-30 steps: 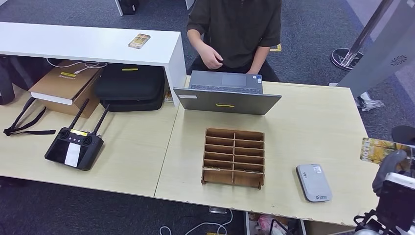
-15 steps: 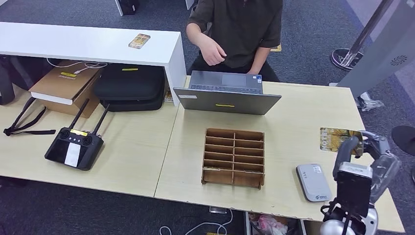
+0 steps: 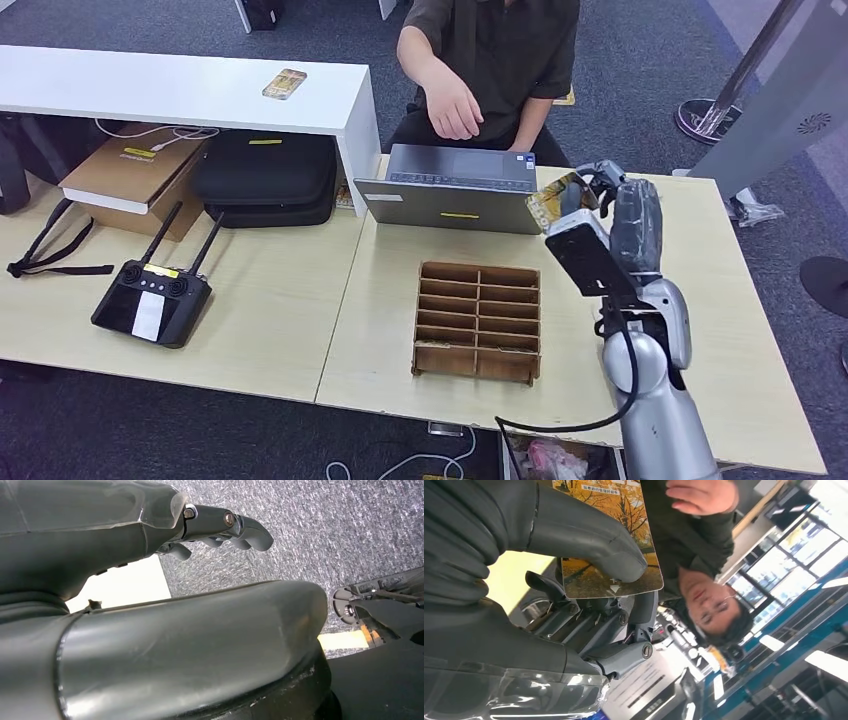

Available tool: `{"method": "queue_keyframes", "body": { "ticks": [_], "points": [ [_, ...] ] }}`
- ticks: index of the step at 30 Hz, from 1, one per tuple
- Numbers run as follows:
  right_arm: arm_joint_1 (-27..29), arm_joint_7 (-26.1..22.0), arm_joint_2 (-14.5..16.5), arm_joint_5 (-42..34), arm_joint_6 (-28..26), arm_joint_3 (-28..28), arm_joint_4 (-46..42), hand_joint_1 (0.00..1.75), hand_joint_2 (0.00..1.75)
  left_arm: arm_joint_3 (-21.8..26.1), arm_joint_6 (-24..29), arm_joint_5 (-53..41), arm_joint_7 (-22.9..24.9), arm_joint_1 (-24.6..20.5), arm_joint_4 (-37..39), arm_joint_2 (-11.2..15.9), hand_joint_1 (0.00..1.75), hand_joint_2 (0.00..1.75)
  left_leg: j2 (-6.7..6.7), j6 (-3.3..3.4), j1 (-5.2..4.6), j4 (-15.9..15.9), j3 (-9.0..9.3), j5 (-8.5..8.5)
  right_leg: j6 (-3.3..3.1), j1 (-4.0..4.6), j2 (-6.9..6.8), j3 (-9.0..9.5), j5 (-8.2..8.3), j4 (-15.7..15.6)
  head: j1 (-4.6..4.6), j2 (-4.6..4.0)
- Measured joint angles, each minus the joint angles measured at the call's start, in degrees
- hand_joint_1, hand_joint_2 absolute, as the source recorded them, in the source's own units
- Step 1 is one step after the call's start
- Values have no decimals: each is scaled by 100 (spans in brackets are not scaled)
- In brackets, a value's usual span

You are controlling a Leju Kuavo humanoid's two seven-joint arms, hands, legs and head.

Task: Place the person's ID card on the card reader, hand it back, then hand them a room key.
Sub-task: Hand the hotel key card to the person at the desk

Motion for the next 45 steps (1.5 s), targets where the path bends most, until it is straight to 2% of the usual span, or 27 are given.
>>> {"method": "queue_keyframes", "body": {
  "ticks": [9, 14, 19, 29, 39, 40, 43, 45],
  "points": [
    [-1157, 135, 6, -217, 51, 501, 1020, 175, 175, -1, -31, -149, 1, -21, 0, 0, 0, 0, 0, 0, 0, 0, -11, 0, 0, 0, 2, -10, 0, 1, 0, 0],
    [-1923, 226, 151, -142, 0, 728, 1937, 175, 175, -9, -77, -219, 19, -45, 0, 0, 0, 0, -3, 1, 0, 0, -10, 3, -4, 0, -1, -9, 3, 2, 1, 0],
    [-2357, 221, 284, -122, -20, 857, 2617, 175, 175, -11, -79, -235, 20, -55, 0, 0, 0, 0, -4, -1, 0, 0, -11, 4, -4, 1, -2, -10, 3, 2, 0, 0],
    [-2703, 186, 427, -217, -138, 946, 3333, 175, 175, -11, -77, -227, 38, -73, 0, -1, 0, 0, -5, -1, 0, 0, -11, 4, -4, 0, -3, -10, 3, 1, 1, 0],
    [-2743, 92, 432, -276, -361, 939, 3783, 175, 175, -11, -44, -256, 75, -74, 0, -8, 0, 0, -4, -1, 0, 1, -10, 4, -4, 1, -2, -10, 3, 1, 1, 0],
    [-2744, 90, 432, -276, -366, 937, 3805, 136, 175, -11, -37, -258, 76, -74, 0, -8, 0, 0, -4, -1, 0, 1, -10, 4, -4, 1, -2, -10, 3, 1, 1, 0],
    [-2745, 87, 433, -276, -368, 934, 3863, 5, 175, -11, -18, -260, 84, -74, 0, -9, 0, 0, -4, -1, 0, 1, -10, 4, -4, 1, -2, -10, 3, 1, 1, 0],
    [-2746, 96, 433, -260, -392, 929, 3898, 0, 175, -11, -9, -260, 88, -74, 0, -9, 0, 0, -4, -1, 0, 1, -10, 4, -4, 1, -2, -10, 3, 1, 1, 0]
  ]
}}
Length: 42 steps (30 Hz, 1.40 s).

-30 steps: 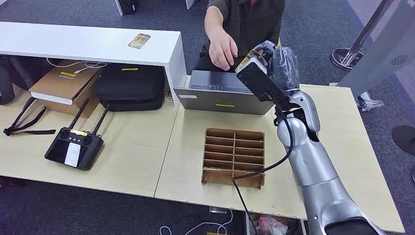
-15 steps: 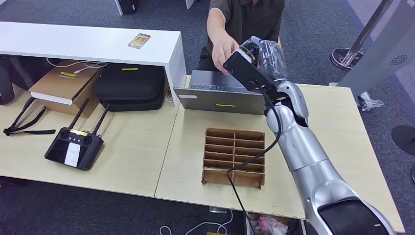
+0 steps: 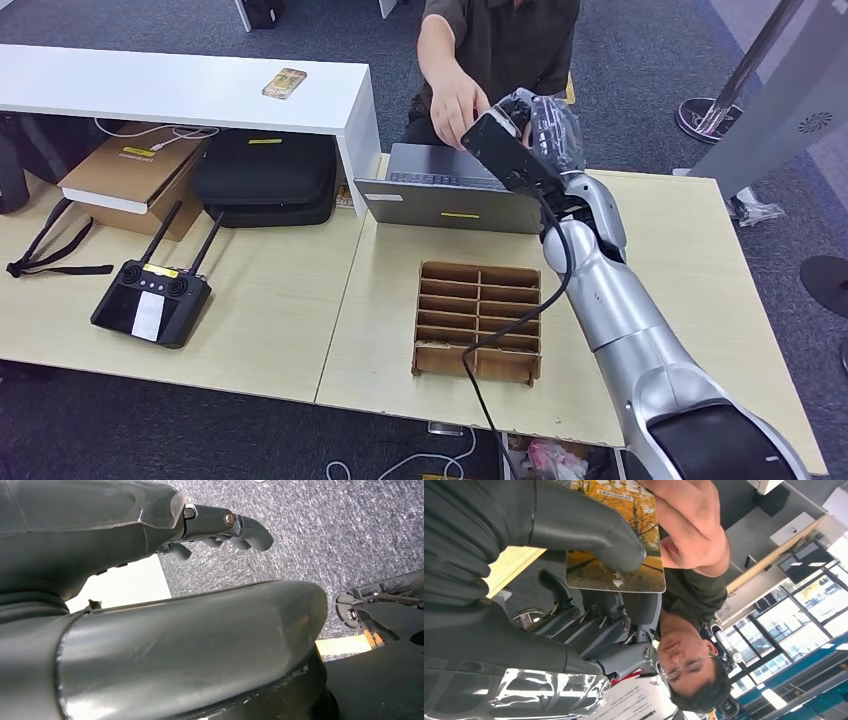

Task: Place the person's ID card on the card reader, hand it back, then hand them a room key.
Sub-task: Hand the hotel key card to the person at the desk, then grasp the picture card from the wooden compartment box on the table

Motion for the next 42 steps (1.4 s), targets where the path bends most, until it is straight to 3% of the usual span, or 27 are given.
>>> {"method": "queue_keyframes", "body": {
  "ticks": [34, 38, 42],
  "points": [
    [43, 41, -14, 164, -27, -143, 88, 0, 175, 0, 17, -107, 23, 0, 0, -4, 0, 0, 1, 0, 0, 1, 1, 0, 0, 0, 1, -1, 0, -1, -1, 0],
    [184, 102, -146, 311, 93, -141, -79, 0, 175, 9, 24, -103, 13, 5, 0, -2, 0, 0, -2, 0, 0, 1, 2, 0, 0, 0, -2, -1, 0, -3, -1, 0],
    [649, 186, -537, 325, 291, -155, -597, 0, 175, 43, 57, -50, -76, 44, 0, 4, 0, 0, -7, 2, -1, 3, 1, -1, 0, -1, -5, 1, 0, -7, -1, 0]
  ]
}}
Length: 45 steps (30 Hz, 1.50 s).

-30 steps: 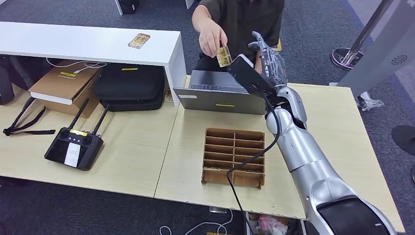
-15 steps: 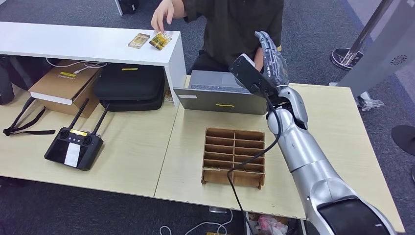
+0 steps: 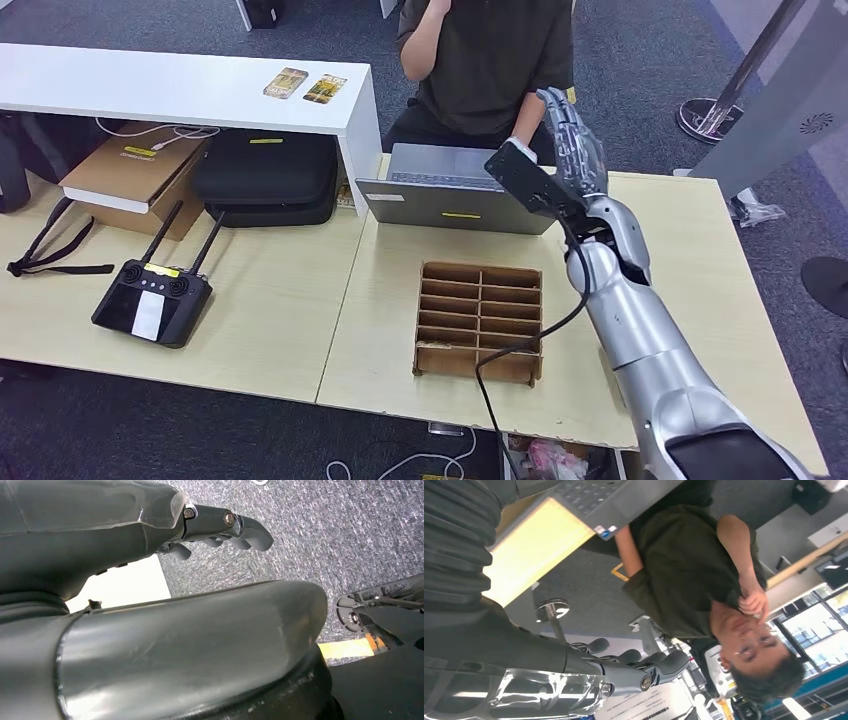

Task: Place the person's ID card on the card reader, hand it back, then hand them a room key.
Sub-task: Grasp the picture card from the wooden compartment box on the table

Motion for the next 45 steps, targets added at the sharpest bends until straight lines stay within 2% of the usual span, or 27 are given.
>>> {"method": "queue_keyframes", "body": {
  "ticks": [8, 12, 16, 27, 33, 40, 45],
  "points": [
    [1613, 11, -998, -500, -92, -518, -1610, 0, 175, 164, 118, 131, -132, 113, 0, 23, 0, 0, -4, 10, -1, 2, -3, -11, 5, 0, -4, 3, -3, -13, -1, 0],
    [2508, 184, -1169, -276, -294, -1035, -2505, 0, 175, 250, 166, 125, -129, 167, 0, 29, 0, 0, -5, 13, 1, 0, -6, -15, 8, 0, -6, 2, -6, -12, -1, 0],
    [3052, 235, -1186, -128, -299, -1387, -3097, 0, 175, 285, 168, 117, -124, 179, 0, 29, 0, 0, -1, 11, 2, -2, -5, -16, 8, 1, -2, 1, -6, -10, -1, 0],
    [3385, 309, -1197, 4, -293, -1651, -3591, 0, 175, 324, 168, 98, -122, 179, 0, 29, 0, 0, -2, 7, 0, -1, -2, -9, 8, 0, -4, 5, -4, -10, -1, 0],
    [3987, 373, -1177, 319, -397, -1887, -4065, 0, 175, 358, 149, 28, -121, 174, 0, 29, 0, 0, -5, 10, 0, -1, -5, -14, 10, 0, -7, 4, -8, -11, -1, 0],
    [4588, 462, -989, 507, -490, -2103, -4580, 0, 175, 411, 163, 14, -121, 165, 0, 29, 0, 0, -3, 11, 0, -3, -3, -15, 12, 0, -6, 4, -9, -10, 0, 0],
    [5037, 517, -707, 523, -590, -2268, -4936, 0, 175, 418, 164, -17, -114, 165, 0, 28, 0, 0, -4, 11, 0, -3, -2, -15, 12, 0, -6, 6, -9, -10, -1, 0]
  ]
}}
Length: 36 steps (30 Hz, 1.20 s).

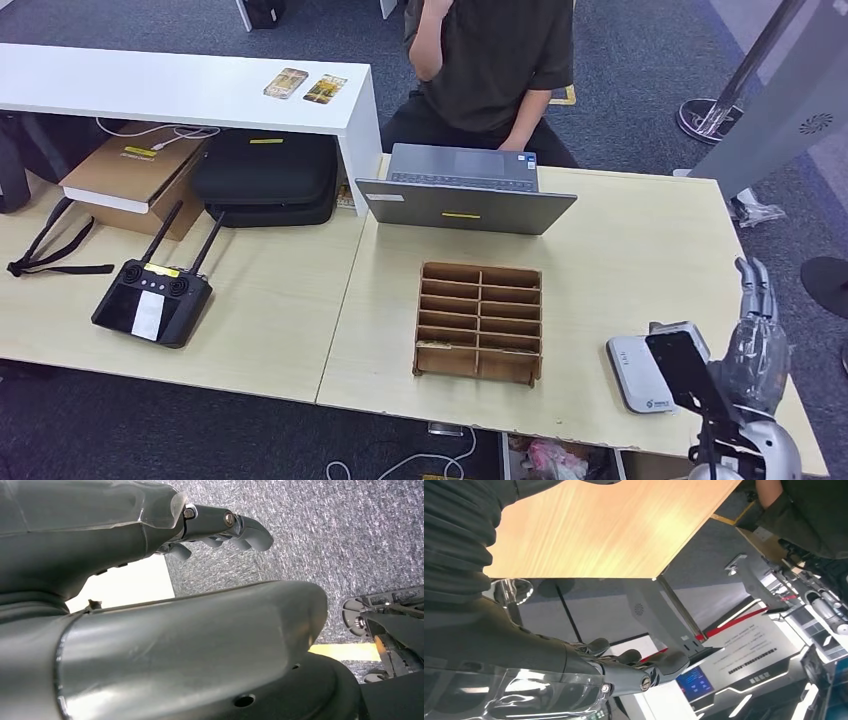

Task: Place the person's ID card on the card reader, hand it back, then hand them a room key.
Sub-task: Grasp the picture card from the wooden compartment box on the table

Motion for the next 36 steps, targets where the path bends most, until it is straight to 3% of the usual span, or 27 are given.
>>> {"method": "queue_keyframes", "body": {
  "ticks": [6, 13, 36],
  "points": [
    [569, 16, 475, -26, 90, -158, -505, 0, 175, 15, 2, -43, 21, -2, 0, -7, 0, 0, 2, 0, 0, -1, -1, -1, 0, 0, 2, -1, -1, 0, -1, 0],
    [789, -186, 757, -290, 365, -331, -708, 0, 175, 104, 14, -24, 17, -3, 0, -14, 0, 0, 4, 0, 0, -1, 0, 0, 1, 0, 3, 2, -1, 0, 1, 0],
    [797, -188, 899, 80, 287, -593, -759, 0, 175, 318, 143, 30, -18, 13, 0, -23, 0, 0, 6, 0, -1, -1, 1, 0, 1, -1, 3, 3, 0, -1, 1, 0]
  ]
}}
